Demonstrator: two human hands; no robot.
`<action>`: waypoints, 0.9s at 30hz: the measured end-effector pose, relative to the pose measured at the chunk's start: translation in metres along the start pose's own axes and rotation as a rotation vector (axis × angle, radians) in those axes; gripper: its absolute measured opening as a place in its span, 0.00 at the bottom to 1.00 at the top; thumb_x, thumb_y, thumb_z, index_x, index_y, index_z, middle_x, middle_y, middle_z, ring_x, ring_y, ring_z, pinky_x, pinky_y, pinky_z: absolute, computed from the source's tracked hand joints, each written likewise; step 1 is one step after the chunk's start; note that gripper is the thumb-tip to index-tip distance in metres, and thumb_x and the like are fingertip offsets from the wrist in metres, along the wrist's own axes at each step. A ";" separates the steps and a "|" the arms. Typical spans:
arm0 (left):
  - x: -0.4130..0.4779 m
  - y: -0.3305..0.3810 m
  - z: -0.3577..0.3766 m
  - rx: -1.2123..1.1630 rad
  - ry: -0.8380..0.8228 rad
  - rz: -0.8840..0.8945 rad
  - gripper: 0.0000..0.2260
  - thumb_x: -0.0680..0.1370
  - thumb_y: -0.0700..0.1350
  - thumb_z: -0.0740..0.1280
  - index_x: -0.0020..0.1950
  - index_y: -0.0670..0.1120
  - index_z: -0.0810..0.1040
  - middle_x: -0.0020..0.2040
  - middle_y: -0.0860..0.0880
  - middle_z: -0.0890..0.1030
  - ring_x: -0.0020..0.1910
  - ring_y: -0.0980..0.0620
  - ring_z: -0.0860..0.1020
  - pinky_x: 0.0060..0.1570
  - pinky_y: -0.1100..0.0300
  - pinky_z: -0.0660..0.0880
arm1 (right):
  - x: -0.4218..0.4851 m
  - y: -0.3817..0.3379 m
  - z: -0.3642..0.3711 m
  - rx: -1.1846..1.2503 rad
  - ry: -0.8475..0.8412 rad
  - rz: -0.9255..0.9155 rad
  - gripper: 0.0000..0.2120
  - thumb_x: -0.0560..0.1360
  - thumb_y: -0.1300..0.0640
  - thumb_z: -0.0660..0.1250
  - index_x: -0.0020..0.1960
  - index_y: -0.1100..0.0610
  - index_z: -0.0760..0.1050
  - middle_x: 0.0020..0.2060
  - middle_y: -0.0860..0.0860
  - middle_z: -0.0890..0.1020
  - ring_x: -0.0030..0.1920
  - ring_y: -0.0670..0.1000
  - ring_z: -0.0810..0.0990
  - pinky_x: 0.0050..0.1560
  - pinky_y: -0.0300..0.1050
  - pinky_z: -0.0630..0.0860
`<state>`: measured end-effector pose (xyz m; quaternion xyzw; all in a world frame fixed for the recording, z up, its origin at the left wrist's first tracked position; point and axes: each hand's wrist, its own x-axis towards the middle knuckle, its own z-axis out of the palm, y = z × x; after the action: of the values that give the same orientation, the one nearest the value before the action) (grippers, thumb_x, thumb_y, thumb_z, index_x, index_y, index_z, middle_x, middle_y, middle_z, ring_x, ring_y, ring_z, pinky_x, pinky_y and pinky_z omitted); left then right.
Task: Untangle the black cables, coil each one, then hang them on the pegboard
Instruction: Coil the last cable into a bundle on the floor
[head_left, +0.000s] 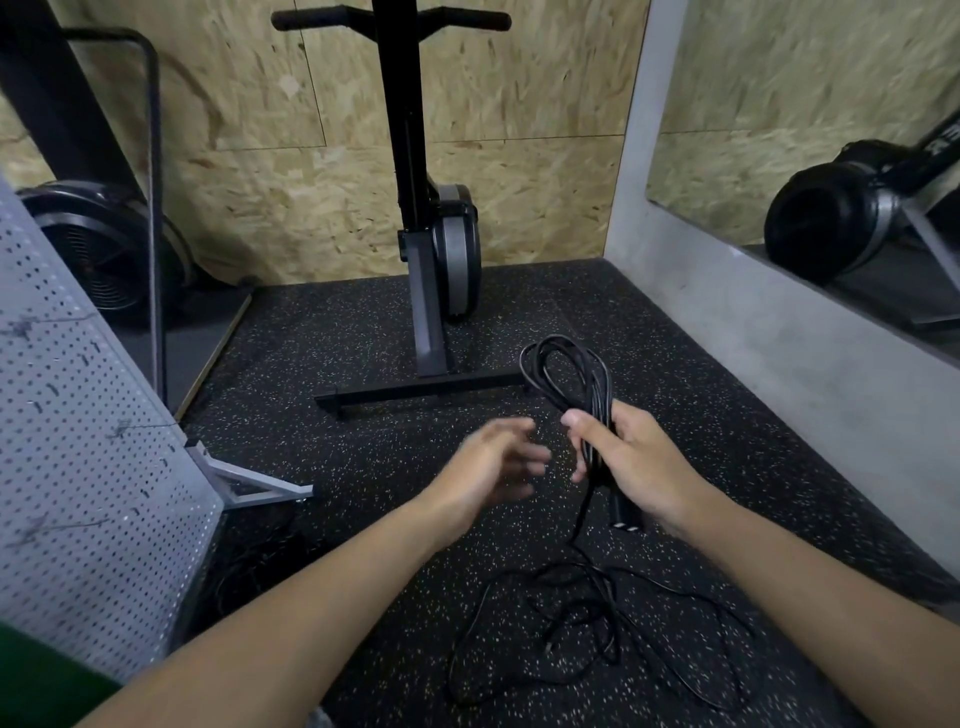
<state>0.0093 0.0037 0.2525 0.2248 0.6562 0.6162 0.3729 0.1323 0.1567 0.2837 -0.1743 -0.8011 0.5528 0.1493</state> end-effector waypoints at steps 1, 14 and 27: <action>-0.001 -0.007 0.002 0.173 -0.131 -0.004 0.13 0.85 0.42 0.62 0.68 0.54 0.77 0.62 0.51 0.84 0.61 0.53 0.82 0.66 0.50 0.78 | 0.000 -0.002 0.000 0.075 0.012 0.013 0.16 0.83 0.50 0.66 0.52 0.64 0.78 0.36 0.53 0.82 0.37 0.54 0.84 0.52 0.60 0.81; -0.001 0.000 0.001 0.931 -0.133 0.300 0.09 0.83 0.54 0.68 0.54 0.50 0.84 0.48 0.55 0.85 0.44 0.58 0.82 0.47 0.60 0.79 | 0.005 0.007 -0.042 -0.396 0.315 -0.081 0.10 0.84 0.51 0.64 0.49 0.55 0.76 0.37 0.51 0.84 0.32 0.48 0.84 0.40 0.46 0.83; -0.011 0.025 -0.001 0.826 0.176 0.874 0.07 0.78 0.48 0.76 0.51 0.46 0.83 0.49 0.55 0.79 0.48 0.57 0.79 0.49 0.56 0.78 | -0.010 -0.010 -0.022 -0.499 -0.264 0.017 0.31 0.80 0.31 0.55 0.47 0.58 0.76 0.30 0.47 0.78 0.28 0.45 0.76 0.34 0.44 0.75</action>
<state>0.0115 -0.0021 0.2793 0.5477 0.7166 0.4228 -0.0883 0.1497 0.1672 0.3000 -0.1390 -0.9235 0.3574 -0.0083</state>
